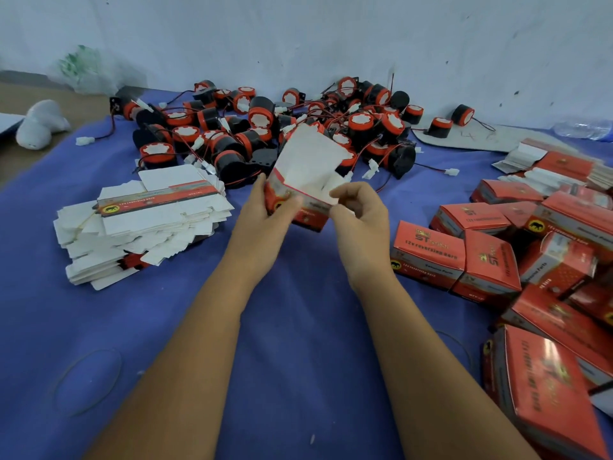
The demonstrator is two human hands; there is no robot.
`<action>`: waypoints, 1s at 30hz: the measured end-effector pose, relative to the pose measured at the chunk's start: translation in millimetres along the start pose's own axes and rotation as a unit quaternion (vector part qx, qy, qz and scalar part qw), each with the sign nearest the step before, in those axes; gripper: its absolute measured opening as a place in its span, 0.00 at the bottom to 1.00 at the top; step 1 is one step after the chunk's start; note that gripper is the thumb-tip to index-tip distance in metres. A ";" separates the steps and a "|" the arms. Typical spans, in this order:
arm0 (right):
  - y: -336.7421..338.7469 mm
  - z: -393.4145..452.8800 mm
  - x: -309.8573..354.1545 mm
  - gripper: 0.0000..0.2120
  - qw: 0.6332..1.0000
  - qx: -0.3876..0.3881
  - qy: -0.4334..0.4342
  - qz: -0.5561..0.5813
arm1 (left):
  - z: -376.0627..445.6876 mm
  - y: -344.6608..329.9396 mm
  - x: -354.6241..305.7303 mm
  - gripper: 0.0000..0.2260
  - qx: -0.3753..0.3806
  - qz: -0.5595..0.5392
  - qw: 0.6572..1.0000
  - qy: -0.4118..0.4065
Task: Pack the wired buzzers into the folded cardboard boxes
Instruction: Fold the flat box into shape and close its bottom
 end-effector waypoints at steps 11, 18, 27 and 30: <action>-2.6 16.0 -36.6 0.17 0.876 0.104 -0.132 -0.452 | -11.1 33.5 7.2 0.21 -0.198 0.081 0.977 0.026; -6.8 4.3 4.1 0.14 0.945 0.009 0.068 -0.320 | -20.2 45.0 9.2 0.22 -0.283 -0.009 0.959 0.019; 7.9 0.5 10.1 0.15 0.755 -0.086 -0.025 -0.650 | -18.3 44.5 11.8 0.22 -0.291 -0.045 0.956 -0.006; -1.7 -3.1 15.8 0.23 0.754 -0.092 -0.009 -0.650 | -17.3 43.1 11.4 0.23 -0.306 -0.110 0.945 -0.028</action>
Point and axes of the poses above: each hand's wrist, its own z-axis towards the middle knuckle, its own y-axis out of the back of the hand, x = y × z, the point moved 7 cm from there along z, towards the middle knuckle, and after that the axes turned 13 degrees about x, right-handed, at the moved point
